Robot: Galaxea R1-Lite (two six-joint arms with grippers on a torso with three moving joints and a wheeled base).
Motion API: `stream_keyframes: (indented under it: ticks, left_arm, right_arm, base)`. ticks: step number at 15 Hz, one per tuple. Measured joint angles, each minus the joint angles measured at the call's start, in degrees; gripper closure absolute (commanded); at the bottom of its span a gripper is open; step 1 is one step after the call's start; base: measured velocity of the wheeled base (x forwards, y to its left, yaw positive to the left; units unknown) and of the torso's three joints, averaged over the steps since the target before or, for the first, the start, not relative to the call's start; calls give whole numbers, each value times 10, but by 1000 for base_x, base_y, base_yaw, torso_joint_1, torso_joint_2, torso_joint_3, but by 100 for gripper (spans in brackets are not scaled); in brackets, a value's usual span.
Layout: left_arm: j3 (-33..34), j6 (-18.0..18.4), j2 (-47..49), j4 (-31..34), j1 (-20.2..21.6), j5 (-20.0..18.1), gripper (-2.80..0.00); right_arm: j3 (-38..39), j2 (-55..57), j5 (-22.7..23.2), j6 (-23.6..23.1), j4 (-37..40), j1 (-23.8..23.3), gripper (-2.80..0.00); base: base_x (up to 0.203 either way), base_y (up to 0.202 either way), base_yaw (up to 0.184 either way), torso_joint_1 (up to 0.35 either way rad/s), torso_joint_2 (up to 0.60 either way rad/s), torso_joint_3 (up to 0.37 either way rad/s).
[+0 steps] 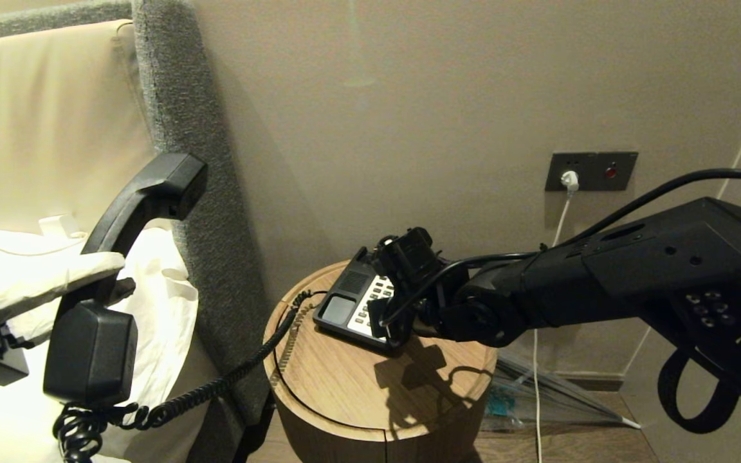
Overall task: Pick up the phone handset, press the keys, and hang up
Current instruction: Dial the number
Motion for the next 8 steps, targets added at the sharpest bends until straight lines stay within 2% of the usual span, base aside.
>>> stream_keyframes:
  ticks: [8]
  left_arm:
    - [0, 0, 0, 0, 0, 0, 0]
  right_arm:
    - [20, -13, 0, 1, 0, 10, 0]
  base:
    - [0, 0, 0, 0, 0, 0]
